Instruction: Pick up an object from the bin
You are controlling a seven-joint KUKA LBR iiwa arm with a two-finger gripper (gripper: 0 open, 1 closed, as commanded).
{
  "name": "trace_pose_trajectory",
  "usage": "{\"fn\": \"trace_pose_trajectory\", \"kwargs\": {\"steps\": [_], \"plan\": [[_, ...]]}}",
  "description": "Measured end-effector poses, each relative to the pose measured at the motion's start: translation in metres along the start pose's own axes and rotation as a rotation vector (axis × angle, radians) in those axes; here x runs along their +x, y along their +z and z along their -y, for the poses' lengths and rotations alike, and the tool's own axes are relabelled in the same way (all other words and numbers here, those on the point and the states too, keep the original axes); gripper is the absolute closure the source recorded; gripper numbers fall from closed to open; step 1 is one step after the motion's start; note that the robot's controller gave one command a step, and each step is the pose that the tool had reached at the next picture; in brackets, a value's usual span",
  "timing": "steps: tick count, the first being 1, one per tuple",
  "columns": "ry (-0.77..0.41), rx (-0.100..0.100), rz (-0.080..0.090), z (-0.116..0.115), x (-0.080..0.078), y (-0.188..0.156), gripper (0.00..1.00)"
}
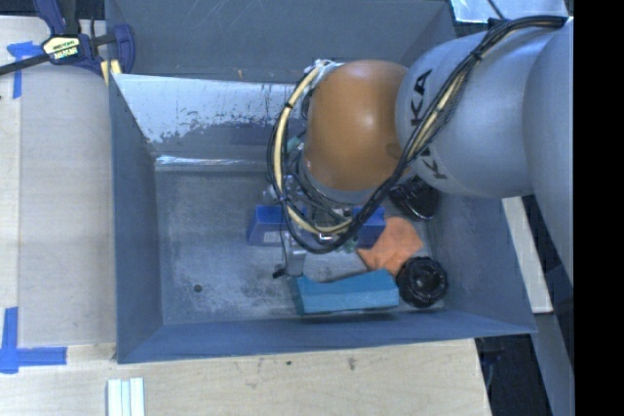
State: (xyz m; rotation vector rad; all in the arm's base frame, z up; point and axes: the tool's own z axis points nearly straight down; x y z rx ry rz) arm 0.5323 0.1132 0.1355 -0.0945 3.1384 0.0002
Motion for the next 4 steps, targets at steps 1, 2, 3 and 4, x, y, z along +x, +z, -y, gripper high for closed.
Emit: {"fn": "trace_pose_trajectory", "kwargs": {"steps": [1,2,3,4], "plan": [[0.241,-0.002,0.003,0.001,-0.061,0.062,1.0],[0.242,-0.002,0.003,0.001,-0.061,0.062,1.0],[0.234,0.001,-0.005,0.014,-0.053,0.017,1.0],[0.245,-0.002,0.011,-0.004,-0.08,-0.004,1.0]]}}
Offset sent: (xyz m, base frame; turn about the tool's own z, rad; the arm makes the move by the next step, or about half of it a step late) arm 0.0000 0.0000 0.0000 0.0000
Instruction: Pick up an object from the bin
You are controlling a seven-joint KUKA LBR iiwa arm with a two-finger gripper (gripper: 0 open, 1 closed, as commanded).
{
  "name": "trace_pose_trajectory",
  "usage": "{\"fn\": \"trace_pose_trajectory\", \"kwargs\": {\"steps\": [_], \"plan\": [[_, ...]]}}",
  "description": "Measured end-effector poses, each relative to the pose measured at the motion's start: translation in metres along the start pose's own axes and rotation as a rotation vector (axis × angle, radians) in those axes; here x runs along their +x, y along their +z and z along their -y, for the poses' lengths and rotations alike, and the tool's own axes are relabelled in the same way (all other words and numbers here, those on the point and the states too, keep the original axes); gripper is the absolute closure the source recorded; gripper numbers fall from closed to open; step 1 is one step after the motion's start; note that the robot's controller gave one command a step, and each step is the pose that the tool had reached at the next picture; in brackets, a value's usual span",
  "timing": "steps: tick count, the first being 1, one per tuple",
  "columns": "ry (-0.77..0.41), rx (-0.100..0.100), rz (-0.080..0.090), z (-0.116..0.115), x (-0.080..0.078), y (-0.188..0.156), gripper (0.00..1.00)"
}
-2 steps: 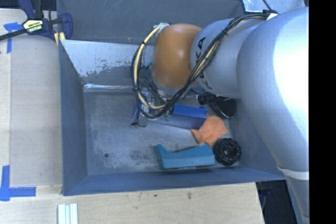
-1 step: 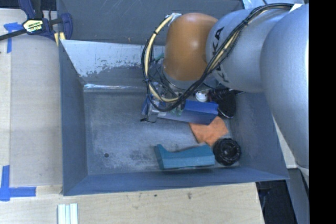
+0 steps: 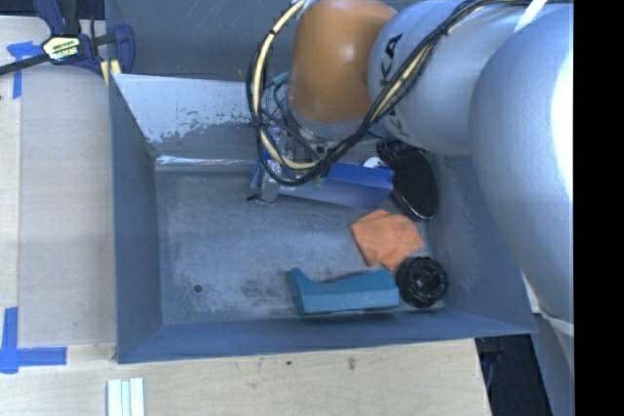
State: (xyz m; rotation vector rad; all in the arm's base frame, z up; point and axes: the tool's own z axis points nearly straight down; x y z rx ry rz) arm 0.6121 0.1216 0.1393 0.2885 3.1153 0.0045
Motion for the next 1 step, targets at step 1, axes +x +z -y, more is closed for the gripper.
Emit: {"fn": "trace_pose_trajectory", "kwargs": {"steps": [1], "plan": [[-0.013,0.003,-0.01,-0.0036,0.0424,0.0183,1.0]]}}
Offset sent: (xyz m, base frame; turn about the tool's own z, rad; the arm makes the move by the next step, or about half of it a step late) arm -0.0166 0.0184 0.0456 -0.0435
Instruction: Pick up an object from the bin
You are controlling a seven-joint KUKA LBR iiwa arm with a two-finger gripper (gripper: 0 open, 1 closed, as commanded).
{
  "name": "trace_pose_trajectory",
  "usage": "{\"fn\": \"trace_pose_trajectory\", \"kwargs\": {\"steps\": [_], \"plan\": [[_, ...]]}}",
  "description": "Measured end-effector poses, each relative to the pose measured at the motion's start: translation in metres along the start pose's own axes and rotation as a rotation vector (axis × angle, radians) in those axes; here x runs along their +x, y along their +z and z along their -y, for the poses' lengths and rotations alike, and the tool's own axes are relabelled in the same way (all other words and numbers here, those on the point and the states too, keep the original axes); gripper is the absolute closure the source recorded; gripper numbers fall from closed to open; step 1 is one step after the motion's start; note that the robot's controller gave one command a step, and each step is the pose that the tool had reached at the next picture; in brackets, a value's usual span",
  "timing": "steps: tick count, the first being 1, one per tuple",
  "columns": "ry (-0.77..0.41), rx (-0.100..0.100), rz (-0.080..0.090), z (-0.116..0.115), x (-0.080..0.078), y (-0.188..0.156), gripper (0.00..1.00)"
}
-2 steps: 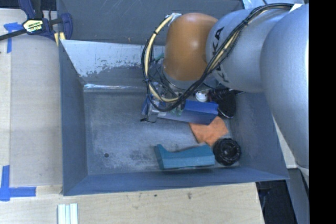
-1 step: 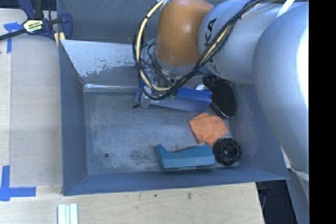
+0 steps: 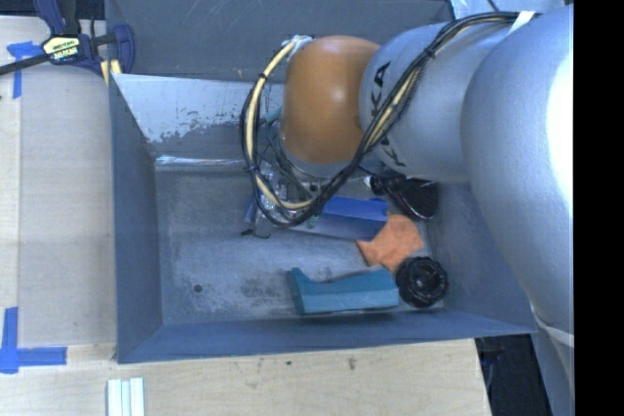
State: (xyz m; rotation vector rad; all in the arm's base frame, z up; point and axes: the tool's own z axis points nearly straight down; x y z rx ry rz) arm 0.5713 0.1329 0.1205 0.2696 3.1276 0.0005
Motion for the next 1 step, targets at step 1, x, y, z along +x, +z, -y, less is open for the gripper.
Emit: {"fn": "trace_pose_trajectory", "kwargs": {"steps": [1], "plan": [[-0.02,0.001,-0.006,-0.0065,-0.0082,-0.0399,1.0]]}}
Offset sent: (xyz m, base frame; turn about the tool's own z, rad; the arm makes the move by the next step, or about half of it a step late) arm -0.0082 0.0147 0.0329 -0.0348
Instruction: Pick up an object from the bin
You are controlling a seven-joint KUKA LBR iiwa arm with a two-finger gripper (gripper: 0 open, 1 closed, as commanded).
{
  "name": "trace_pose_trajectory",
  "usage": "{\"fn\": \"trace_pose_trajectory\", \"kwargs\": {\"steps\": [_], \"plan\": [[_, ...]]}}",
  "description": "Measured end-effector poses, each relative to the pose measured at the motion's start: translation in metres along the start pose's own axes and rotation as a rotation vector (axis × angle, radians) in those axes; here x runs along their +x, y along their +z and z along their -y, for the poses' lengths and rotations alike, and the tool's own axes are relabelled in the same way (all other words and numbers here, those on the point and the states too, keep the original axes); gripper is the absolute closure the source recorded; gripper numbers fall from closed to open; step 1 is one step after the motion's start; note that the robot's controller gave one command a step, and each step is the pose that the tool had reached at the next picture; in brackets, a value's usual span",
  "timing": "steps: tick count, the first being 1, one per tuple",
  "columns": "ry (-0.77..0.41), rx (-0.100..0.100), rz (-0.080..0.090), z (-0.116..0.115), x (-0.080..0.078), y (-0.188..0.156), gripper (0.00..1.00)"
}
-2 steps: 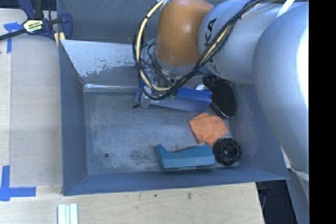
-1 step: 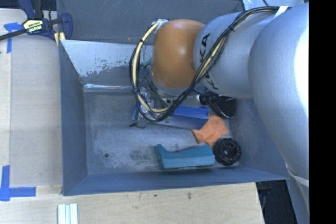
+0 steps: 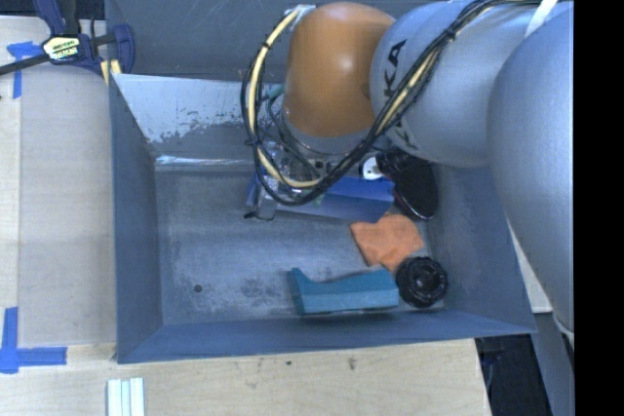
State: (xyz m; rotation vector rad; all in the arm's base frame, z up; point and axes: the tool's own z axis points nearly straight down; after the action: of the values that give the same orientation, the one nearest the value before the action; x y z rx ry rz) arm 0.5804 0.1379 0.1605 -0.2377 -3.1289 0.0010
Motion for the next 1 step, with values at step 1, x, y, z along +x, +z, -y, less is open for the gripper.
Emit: {"fn": "trace_pose_trajectory", "kwargs": {"steps": [1], "plan": [[-0.006,-0.003,0.01,-0.0034,-0.0047,-0.0267,1.0]]}}
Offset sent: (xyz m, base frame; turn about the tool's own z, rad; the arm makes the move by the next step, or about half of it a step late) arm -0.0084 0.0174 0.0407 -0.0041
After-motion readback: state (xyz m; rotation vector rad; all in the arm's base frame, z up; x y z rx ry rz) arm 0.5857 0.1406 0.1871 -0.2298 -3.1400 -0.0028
